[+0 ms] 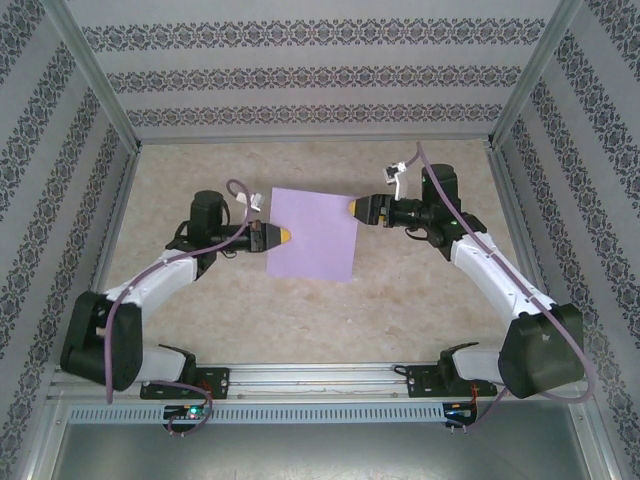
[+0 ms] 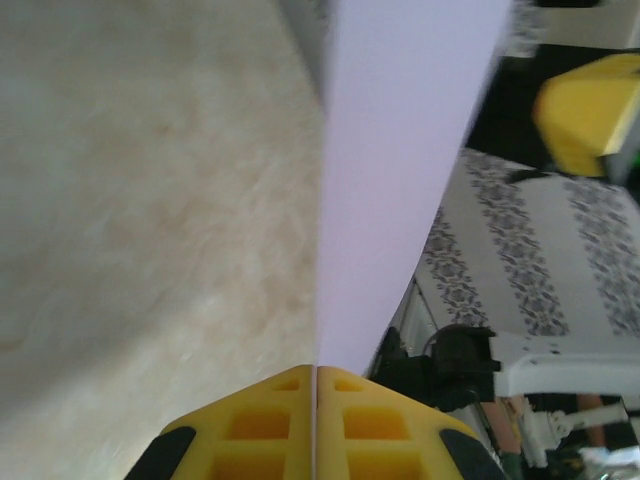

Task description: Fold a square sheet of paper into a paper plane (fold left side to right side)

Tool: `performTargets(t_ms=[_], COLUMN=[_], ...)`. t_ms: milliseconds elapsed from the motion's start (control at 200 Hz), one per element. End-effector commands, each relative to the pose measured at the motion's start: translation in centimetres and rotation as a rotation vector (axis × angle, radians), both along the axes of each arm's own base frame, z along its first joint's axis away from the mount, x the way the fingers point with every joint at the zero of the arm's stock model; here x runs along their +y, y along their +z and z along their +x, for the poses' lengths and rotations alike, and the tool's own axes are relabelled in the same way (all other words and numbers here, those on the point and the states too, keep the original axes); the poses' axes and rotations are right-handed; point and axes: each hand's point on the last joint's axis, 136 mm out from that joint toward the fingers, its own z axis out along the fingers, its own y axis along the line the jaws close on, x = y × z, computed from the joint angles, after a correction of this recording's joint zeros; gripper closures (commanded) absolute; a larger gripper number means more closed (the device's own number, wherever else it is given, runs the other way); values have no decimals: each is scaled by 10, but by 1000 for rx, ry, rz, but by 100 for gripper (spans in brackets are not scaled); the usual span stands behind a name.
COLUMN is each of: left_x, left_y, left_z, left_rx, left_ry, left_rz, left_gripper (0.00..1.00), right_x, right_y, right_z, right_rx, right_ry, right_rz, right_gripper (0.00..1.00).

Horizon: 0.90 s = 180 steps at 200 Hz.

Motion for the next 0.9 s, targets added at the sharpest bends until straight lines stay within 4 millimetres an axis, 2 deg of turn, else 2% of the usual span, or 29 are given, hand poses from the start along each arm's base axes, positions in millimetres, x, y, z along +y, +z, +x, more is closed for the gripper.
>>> performTargets(t_ms=[0,65,150,305,555,655,894], left_x=[0,1,5,15,20,19,17], left_y=[-47,-75,-108,-141,-152,-152,-148], left_z=[5,5,5,4,1,2,4], left_rx=[159,241,335,415,434,432,424], left_ry=[89,121,171,211,192,178,153], left_rz=[51,90,141,242,317,320,333], left_gripper=[100,100,100,100,98,97,94], right_x=[-24,-30,-32,-18,34,46,52], right_y=[-39,-53,-69,-96,-147,-170,-213], right_z=[8,9,10,11,11,12,4], right_rx=[77,112,164,246,366,412,507], right_ry=[-153,-190,-215,-195,-93,-80,-68], right_rz=[-130,-159,-172,-194,-239,-263,-323], right_gripper=[32,33,39,56,89,100,100])
